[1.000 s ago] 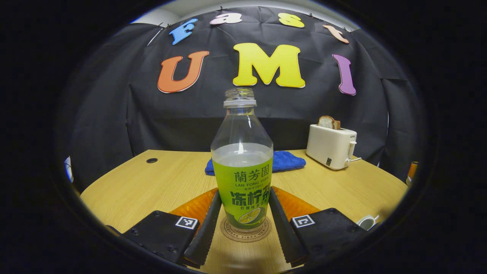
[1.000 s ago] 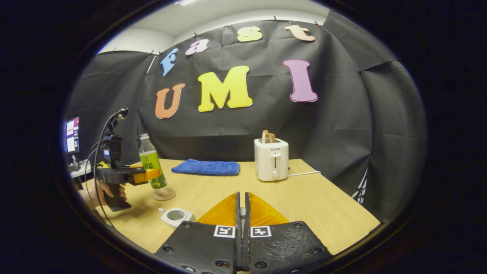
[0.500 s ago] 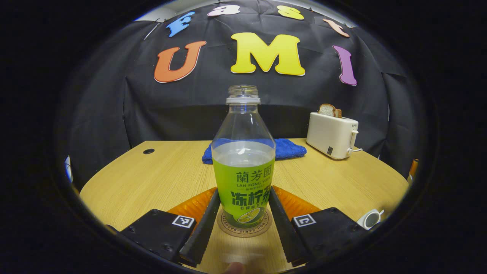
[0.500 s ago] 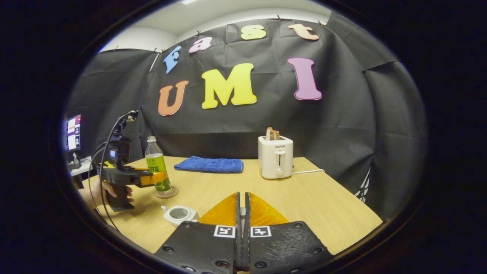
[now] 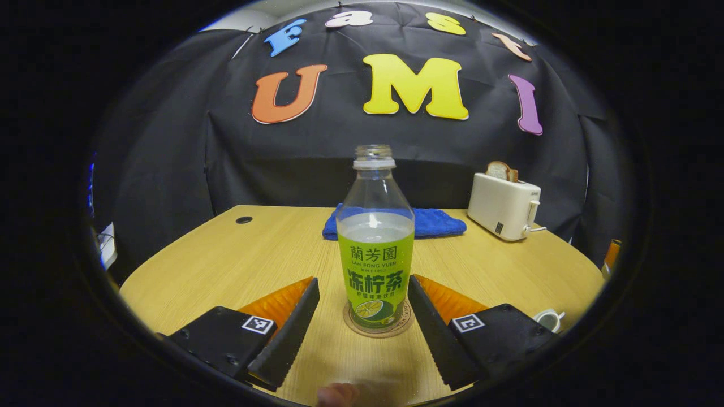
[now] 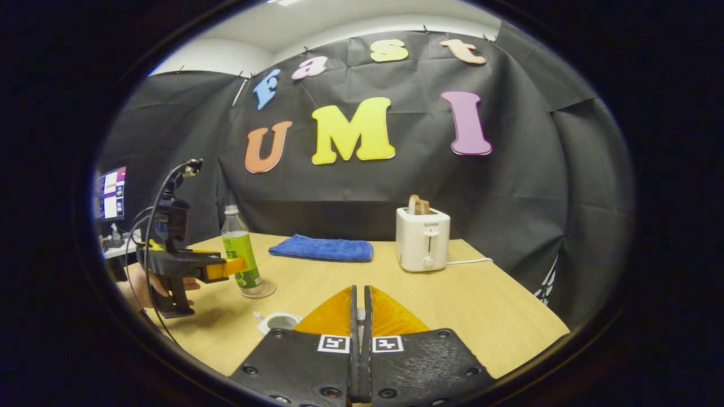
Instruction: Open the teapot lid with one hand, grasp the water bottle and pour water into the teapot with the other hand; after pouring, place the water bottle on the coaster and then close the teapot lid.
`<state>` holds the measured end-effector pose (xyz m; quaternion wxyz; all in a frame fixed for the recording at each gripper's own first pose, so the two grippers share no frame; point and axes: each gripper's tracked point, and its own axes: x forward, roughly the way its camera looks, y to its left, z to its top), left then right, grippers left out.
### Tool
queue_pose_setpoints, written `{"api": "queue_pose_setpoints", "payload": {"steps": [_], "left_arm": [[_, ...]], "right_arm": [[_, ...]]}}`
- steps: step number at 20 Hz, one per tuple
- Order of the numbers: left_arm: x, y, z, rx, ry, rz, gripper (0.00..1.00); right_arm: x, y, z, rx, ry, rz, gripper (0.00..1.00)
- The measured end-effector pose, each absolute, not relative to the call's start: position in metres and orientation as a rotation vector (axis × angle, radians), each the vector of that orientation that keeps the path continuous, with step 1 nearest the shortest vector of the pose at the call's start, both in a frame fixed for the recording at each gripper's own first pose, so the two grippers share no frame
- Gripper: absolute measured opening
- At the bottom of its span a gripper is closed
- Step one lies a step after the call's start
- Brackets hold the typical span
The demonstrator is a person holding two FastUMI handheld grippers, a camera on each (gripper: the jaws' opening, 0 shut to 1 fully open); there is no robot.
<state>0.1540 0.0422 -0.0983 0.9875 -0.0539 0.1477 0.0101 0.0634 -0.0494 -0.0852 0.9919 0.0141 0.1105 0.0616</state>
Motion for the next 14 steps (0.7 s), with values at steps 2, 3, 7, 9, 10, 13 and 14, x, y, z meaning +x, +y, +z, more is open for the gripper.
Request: {"api": "queue_pose_setpoints", "payload": {"steps": [2,3,7,9,10,13,14], "left_arm": [[0.137,0.052,-0.088,-0.091,0.270,0.040,0.98],[0.128,0.052,-0.083,-0.087,0.257,0.038,0.98],[0.095,0.063,-0.068,-0.063,0.214,0.063,0.98],[0.077,0.075,-0.062,-0.054,0.196,0.097,0.98],[0.068,0.080,-0.059,-0.047,0.185,0.114,0.98],[0.044,0.093,-0.050,-0.029,0.153,0.162,0.98],[0.038,0.098,-0.047,-0.016,0.142,0.179,0.98]], "right_arm": [[0.067,-0.032,-0.080,0.014,0.207,0.152,0.00],[0.068,-0.023,-0.079,0.009,0.202,0.169,0.00],[0.075,0.016,-0.084,-0.003,0.205,0.253,0.00],[0.078,0.031,-0.092,-0.010,0.220,0.282,0.00],[0.079,0.036,-0.096,-0.013,0.226,0.292,0.00],[0.081,0.046,-0.109,-0.016,0.248,0.319,0.00],[0.083,0.047,-0.113,-0.019,0.255,0.319,0.00]]}}
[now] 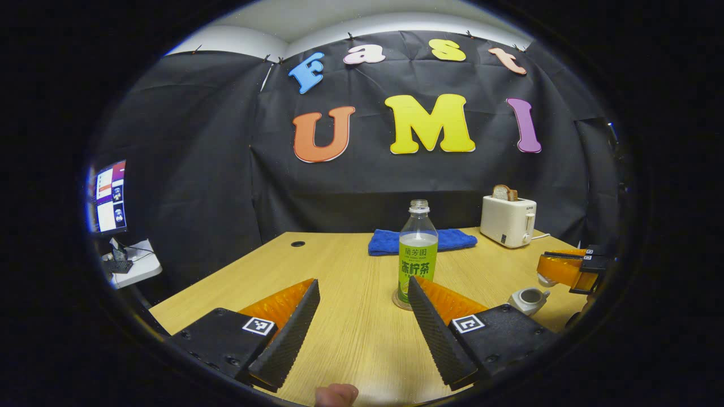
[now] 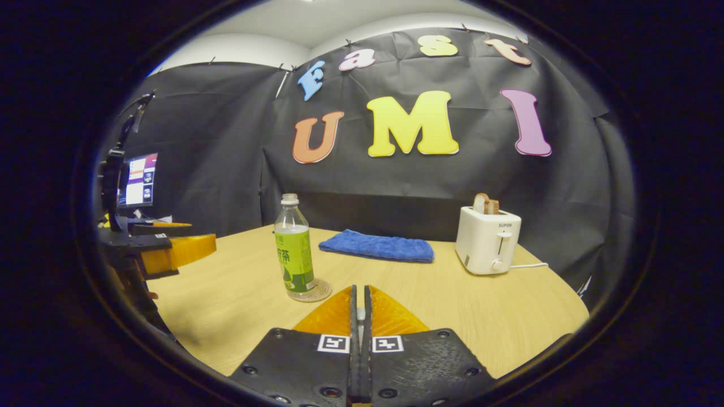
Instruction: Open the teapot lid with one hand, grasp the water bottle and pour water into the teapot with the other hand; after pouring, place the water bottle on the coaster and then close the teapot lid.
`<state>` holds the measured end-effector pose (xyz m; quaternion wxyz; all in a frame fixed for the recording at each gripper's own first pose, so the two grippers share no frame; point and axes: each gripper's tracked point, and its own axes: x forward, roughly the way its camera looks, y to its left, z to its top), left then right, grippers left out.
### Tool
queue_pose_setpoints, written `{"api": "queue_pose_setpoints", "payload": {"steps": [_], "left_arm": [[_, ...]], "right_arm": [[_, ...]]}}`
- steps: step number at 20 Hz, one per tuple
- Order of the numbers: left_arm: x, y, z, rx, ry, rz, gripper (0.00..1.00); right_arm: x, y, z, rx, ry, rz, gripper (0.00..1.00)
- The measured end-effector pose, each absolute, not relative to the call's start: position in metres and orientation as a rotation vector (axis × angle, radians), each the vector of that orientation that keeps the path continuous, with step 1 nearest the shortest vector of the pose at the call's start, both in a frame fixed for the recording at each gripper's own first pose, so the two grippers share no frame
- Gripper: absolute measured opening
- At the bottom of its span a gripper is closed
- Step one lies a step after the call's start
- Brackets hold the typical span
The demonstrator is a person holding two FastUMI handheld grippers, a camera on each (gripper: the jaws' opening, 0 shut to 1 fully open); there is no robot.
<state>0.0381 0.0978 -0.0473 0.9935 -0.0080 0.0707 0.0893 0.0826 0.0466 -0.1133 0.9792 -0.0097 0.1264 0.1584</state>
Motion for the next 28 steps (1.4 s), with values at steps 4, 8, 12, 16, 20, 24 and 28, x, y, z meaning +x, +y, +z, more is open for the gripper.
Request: {"api": "queue_pose_setpoints", "payload": {"steps": [4,8,12,16,20,24,28], "left_arm": [[0.023,0.103,-0.046,-0.005,0.123,0.204,0.97],[0.016,0.110,-0.049,-0.005,0.134,0.225,0.97],[0.015,0.115,-0.049,0.000,0.133,0.238,0.98],[0.017,0.110,-0.049,-0.004,0.131,0.228,0.98],[0.018,0.108,-0.046,0.000,0.123,0.227,0.98],[0.016,0.103,-0.044,-0.001,0.113,0.221,0.97],[0.016,0.096,-0.035,-0.017,0.093,0.214,0.97]], "right_arm": [[0.086,0.051,-0.128,-0.024,0.274,0.330,0.00],[0.090,0.055,-0.139,-0.028,0.283,0.332,0.00],[0.092,0.052,-0.144,-0.034,0.274,0.316,0.00],[0.092,0.052,-0.156,-0.031,0.291,0.319,0.00],[0.092,0.050,-0.158,-0.022,0.283,0.311,0.00],[0.095,0.048,-0.156,-0.018,0.279,0.284,0.00],[0.093,0.050,-0.143,-0.006,0.259,0.278,0.14]]}}
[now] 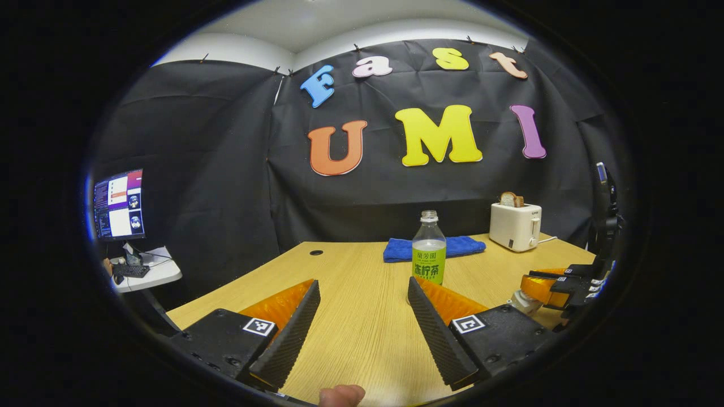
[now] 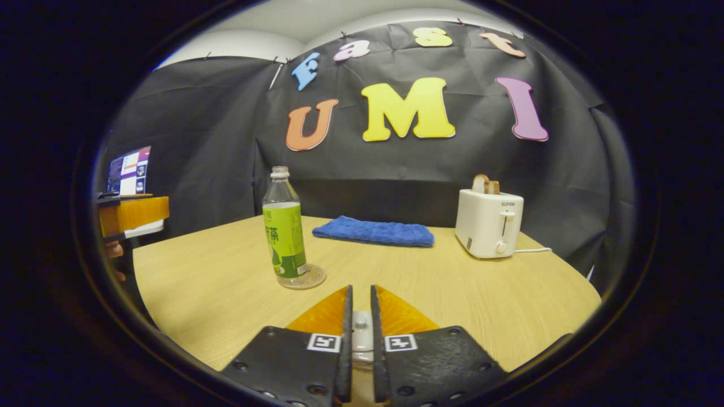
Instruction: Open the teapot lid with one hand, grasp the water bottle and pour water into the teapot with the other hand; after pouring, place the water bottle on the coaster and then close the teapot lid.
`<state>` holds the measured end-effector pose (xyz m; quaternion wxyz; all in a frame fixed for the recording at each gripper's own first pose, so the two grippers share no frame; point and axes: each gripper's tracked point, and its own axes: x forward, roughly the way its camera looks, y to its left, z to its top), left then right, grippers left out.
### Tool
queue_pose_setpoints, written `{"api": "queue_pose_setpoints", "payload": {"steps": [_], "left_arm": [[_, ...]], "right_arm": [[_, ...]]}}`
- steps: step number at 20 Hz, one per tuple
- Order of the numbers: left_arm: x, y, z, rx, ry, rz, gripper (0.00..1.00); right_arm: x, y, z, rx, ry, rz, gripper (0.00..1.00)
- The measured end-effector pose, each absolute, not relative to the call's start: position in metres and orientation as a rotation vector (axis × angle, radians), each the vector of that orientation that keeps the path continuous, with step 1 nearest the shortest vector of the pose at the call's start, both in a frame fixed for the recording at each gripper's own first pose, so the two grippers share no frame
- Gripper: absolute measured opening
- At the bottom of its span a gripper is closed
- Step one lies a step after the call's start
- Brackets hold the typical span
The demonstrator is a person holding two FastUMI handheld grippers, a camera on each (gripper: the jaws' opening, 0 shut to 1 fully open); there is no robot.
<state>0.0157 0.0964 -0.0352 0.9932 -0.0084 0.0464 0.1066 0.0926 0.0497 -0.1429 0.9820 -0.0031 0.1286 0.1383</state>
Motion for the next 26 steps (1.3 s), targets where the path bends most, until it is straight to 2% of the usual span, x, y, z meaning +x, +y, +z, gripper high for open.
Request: {"api": "queue_pose_setpoints", "payload": {"steps": [2,4,5,6,7,10,12,13,20,26], "left_arm": [[0.015,0.091,-0.030,-0.023,0.084,0.203,0.98],[0.015,0.085,-0.022,-0.039,0.077,0.181,0.98],[0.015,0.083,-0.016,-0.050,0.064,0.174,0.98],[0.016,0.080,-0.008,-0.059,0.052,0.164,0.98],[0.016,0.075,-0.003,-0.063,0.046,0.153,0.97],[0.013,0.061,0.010,-0.058,0.032,0.127,0.97],[0.012,0.048,0.013,-0.046,0.037,0.108,0.97],[0.010,0.041,0.014,-0.052,0.037,0.099,0.97],[-0.008,0.020,0.029,-0.058,-0.004,0.062,0.97],[-0.024,0.013,0.032,-0.039,-0.012,0.050,0.97]], "right_arm": [[0.093,0.046,-0.132,-0.013,0.231,0.259,0.29],[0.088,0.049,-0.115,0.008,0.210,0.269,0.34],[0.084,0.047,-0.101,0.005,0.189,0.264,0.49],[0.080,0.042,-0.087,-0.006,0.160,0.247,0.57],[0.076,0.037,-0.073,-0.020,0.135,0.227,0.70],[0.058,0.026,-0.046,-0.028,0.097,0.180,0.75],[0.044,0.018,-0.035,-0.024,0.083,0.155,0.92],[0.037,0.012,-0.030,-0.025,0.074,0.138,0.97],[-0.002,-0.007,-0.007,-0.012,0.032,0.049,0.96],[-0.016,-0.005,-0.004,-0.006,0.009,0.019,0.96]]}}
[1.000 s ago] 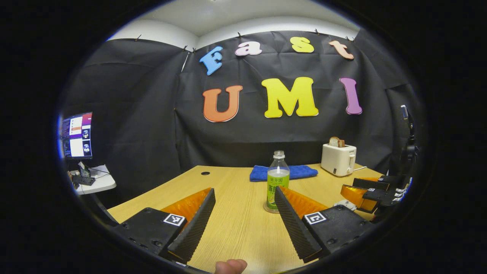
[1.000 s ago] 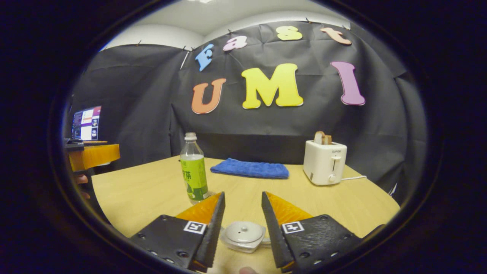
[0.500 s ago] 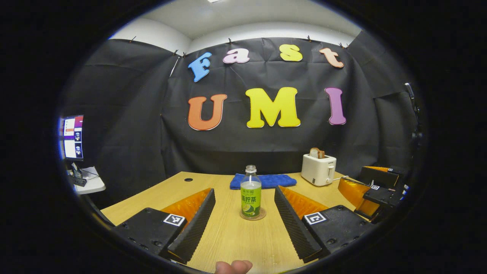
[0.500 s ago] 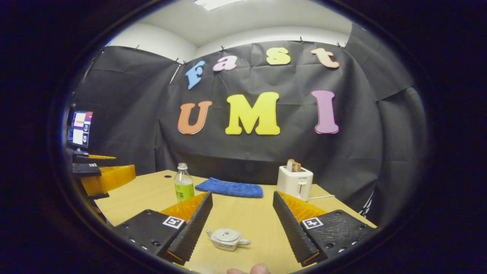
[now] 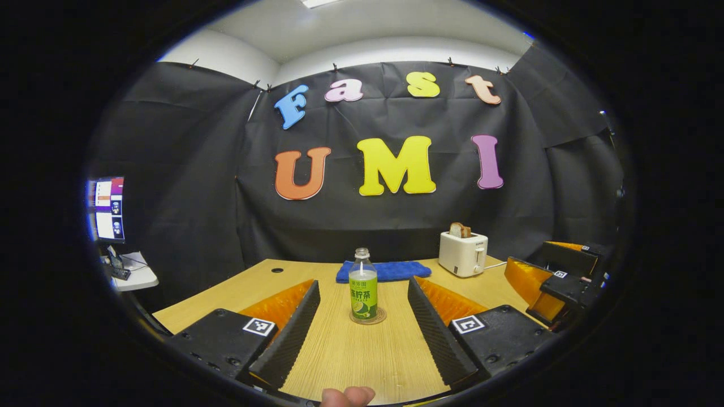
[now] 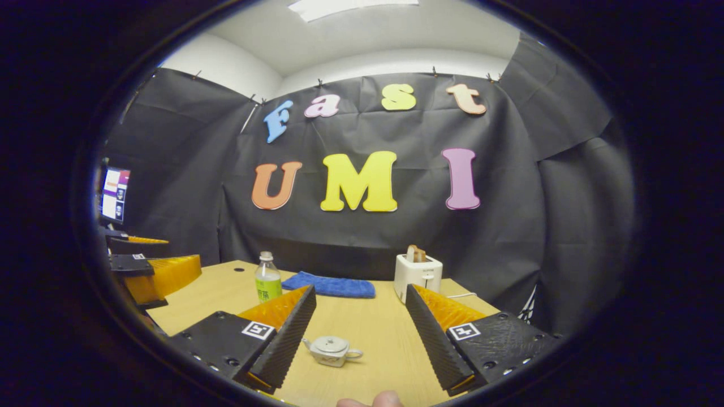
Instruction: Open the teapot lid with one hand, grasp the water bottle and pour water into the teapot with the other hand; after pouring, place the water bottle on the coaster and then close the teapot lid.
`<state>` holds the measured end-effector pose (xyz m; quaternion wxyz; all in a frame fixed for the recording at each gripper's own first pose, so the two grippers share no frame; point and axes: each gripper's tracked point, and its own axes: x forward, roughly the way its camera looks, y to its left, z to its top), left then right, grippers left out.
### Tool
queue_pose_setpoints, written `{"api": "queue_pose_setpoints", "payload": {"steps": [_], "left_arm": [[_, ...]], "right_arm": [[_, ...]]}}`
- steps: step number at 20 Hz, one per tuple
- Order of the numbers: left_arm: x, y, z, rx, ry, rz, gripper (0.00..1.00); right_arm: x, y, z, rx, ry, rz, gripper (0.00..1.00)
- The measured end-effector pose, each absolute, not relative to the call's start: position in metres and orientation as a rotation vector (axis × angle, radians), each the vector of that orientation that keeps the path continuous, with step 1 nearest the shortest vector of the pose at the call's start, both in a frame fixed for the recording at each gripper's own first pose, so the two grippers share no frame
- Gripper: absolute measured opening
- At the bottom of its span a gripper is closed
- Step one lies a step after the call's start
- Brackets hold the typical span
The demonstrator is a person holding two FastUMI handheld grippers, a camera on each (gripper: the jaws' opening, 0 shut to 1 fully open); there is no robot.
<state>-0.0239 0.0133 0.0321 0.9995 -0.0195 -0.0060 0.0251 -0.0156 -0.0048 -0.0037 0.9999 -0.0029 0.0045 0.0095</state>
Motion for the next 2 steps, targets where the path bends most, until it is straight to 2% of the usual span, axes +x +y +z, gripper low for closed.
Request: {"api": "queue_pose_setpoints", "payload": {"steps": [2], "left_arm": [[-0.0225,0.0147,0.0277,-0.043,-0.007,0.051,0.97]], "right_arm": [[-0.0172,-0.0045,-0.0023,-0.003,0.005,0.015,0.96]]}}
